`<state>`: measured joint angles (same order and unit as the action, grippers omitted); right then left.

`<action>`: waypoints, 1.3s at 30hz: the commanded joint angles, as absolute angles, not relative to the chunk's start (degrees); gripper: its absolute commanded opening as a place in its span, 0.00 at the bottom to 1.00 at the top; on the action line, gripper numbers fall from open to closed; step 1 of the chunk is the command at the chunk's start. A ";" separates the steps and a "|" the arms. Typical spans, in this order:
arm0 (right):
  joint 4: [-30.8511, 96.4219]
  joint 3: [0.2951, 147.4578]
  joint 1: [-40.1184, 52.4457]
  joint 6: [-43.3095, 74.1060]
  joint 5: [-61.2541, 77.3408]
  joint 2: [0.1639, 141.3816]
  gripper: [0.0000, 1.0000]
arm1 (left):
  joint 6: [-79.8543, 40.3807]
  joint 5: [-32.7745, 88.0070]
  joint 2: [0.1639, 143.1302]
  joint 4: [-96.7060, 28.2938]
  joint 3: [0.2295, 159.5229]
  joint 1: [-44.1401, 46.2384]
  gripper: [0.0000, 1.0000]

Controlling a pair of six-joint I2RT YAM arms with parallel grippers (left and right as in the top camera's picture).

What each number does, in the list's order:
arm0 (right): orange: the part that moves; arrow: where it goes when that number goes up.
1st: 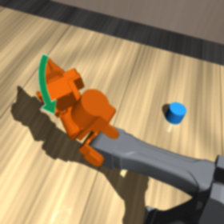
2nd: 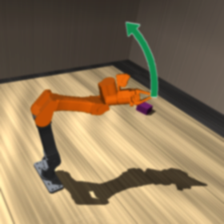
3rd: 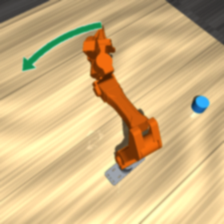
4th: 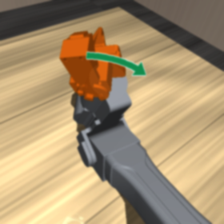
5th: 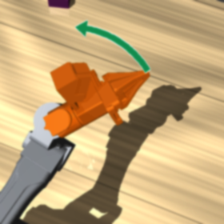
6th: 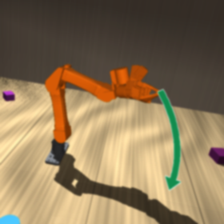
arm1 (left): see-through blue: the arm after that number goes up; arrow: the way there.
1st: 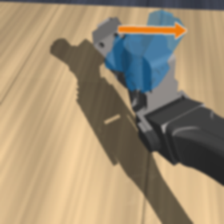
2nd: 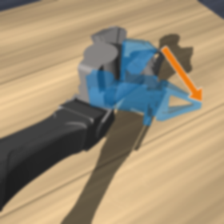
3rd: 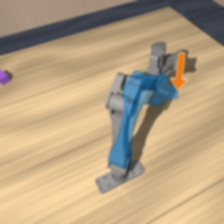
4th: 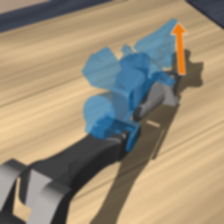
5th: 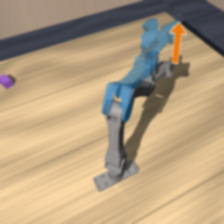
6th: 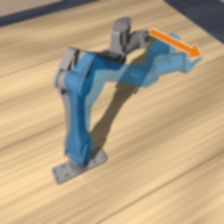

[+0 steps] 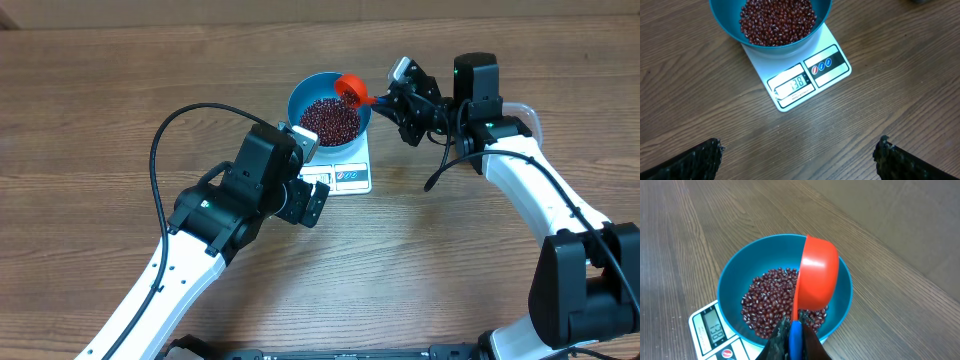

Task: Scoop item into bowl and weigh 150g on scale
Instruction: 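Tilt the red scoop with the right gripper to pour beans into the bowl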

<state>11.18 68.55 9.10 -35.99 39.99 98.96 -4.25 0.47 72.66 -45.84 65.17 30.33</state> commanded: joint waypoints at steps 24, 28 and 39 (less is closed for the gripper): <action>10.74 68.60 9.85 -35.44 37.98 99.20 0.04 | -3.38 0.93 73.01 -45.87 64.95 30.28 1.00; 9.69 68.60 10.31 -35.44 45.91 99.20 0.04 | -3.38 0.93 73.01 -45.84 64.95 30.28 1.00; 9.93 68.60 10.70 -36.27 40.34 99.20 0.04 | -3.38 0.93 73.01 -45.87 64.95 30.28 0.99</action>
<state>10.02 68.55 10.59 -36.01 40.45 98.96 -4.25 0.47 72.66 -45.82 65.17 30.35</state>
